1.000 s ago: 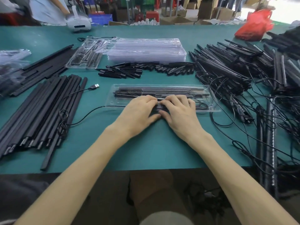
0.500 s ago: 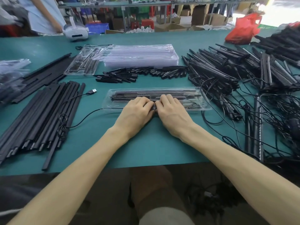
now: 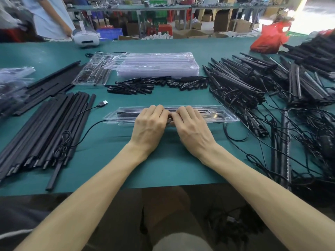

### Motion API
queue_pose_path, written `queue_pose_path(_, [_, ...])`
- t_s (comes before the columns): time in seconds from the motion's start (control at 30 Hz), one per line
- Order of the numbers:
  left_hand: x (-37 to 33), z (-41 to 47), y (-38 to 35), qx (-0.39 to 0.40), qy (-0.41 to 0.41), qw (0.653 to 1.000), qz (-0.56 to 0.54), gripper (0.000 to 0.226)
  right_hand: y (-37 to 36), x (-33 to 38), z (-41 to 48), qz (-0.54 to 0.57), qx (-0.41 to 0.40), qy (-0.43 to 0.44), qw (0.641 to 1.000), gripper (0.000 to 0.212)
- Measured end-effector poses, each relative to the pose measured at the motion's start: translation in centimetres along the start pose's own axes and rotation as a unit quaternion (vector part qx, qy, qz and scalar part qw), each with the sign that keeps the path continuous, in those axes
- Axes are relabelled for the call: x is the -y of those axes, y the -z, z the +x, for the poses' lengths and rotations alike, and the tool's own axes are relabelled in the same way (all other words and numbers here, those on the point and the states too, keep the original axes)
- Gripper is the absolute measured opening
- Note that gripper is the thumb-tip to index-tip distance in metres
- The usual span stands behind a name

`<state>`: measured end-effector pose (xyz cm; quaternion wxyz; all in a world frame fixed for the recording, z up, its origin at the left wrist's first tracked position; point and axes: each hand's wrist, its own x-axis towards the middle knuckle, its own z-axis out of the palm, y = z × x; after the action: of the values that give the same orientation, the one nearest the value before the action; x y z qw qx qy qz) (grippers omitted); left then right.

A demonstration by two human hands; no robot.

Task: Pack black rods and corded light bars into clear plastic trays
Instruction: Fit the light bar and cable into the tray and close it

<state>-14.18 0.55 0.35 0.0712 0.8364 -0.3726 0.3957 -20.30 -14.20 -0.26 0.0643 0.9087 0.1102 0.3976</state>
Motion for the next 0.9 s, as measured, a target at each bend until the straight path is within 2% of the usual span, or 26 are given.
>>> queue_pose_path(0.13, [0.4,-0.2,-0.1,-0.018,0.011,0.999,-0.03,0.003,-0.1,-0.3,-0.2,0.005,-0.003,0.005,1.0,0.025])
queue_pose_path(0.2, [0.4,-0.2,-0.1,-0.023,0.008,0.999,-0.035,0.008,-0.1,-0.4,-0.2,-0.001,-0.01,0.007,1.0,0.02])
queue_pose_path(0.43, [0.4,-0.3,-0.2,-0.029,-0.008,0.999,-0.039,0.01,-0.1,0.0,1.3,-0.083,-0.016,0.006,0.996,0.02])
queue_pose_path(0.67, [0.4,-0.3,-0.2,-0.025,-0.003,0.999,-0.044,0.014,-0.5,-0.4,1.3,-0.08,-0.023,0.023,0.996,0.02])
queue_pose_path(0.9, [0.3,-0.2,-0.3,-0.014,0.006,0.999,-0.051,0.009,-0.5,-0.1,1.0,-0.075,-0.046,0.008,0.996,0.021])
